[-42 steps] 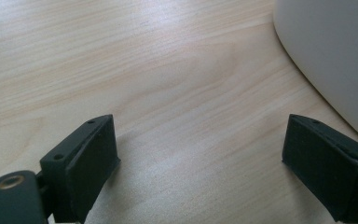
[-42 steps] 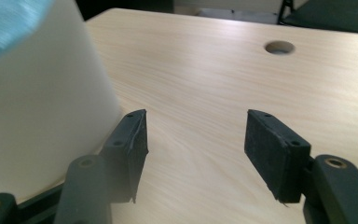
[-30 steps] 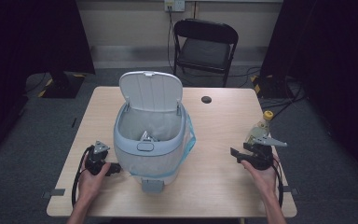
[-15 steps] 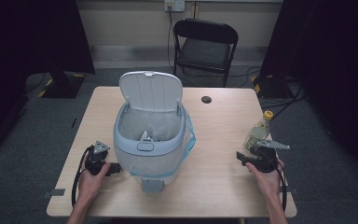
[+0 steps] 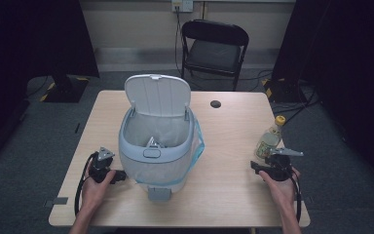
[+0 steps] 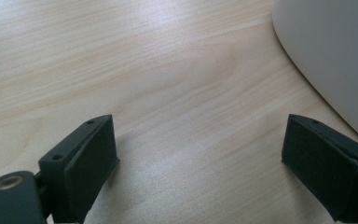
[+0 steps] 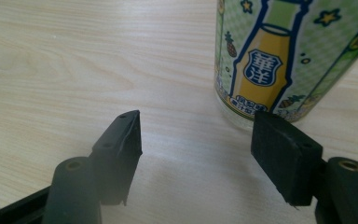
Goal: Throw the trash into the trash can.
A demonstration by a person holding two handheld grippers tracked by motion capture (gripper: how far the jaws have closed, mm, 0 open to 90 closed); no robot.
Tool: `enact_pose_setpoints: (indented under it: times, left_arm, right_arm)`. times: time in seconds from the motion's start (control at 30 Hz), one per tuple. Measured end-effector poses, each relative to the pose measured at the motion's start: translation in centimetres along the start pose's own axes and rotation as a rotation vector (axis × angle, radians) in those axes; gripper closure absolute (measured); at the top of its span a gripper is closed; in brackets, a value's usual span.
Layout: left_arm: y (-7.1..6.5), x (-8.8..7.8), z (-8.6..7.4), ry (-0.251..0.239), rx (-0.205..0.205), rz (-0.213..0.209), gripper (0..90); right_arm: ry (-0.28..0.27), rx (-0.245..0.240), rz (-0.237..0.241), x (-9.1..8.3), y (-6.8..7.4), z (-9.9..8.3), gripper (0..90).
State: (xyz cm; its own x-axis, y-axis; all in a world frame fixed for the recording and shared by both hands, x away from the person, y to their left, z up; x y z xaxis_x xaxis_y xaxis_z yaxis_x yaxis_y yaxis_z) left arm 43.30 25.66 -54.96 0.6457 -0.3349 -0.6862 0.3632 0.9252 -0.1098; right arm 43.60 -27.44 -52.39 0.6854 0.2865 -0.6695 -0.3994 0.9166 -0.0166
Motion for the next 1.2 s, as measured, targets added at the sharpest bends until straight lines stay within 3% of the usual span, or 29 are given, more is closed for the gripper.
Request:
enact_pose_setpoints:
  times: [0.23, 0.53, 0.8, 1.2]
  left_arm:
    - [-0.1, 0.0, 0.0, 0.0, -0.004, -0.005, 9.5]
    - [-0.1, 0.0, 0.0, -0.003, -0.007, -0.003, 9.5]
    - [-0.1, 0.0, 0.0, -0.001, -0.005, -0.003, 9.5]
    - [-0.1, 0.0, 0.0, -0.001, -0.004, -0.003, 9.5]
  right_arm:
    - [0.035, 0.022, -0.041, 0.3, -1.1, -0.5, 31.2]
    - [0.007, 0.024, -0.084, 0.4, -2.2, -0.1, 26.2]
    - [-0.037, 0.01, -0.115, 1.2, -2.9, 1.3, 16.3]
    - [-0.067, -0.014, -0.123, 3.0, -3.5, 2.2, 17.2]
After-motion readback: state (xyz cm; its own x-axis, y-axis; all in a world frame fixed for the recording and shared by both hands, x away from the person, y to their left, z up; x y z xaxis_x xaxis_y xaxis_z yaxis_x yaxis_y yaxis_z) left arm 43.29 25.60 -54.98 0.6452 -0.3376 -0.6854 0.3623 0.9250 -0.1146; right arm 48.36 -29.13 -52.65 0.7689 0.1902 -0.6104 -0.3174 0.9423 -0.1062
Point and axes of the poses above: each handheld gripper's, and its own axes: x roughly forward along the jaws, z roughly out of its top, y roughly to its left, the point moved 7 cm from there along x, roughly forward along the jaws, and after that the axes turned 9 degrees about -x, right-handed, at the moved point
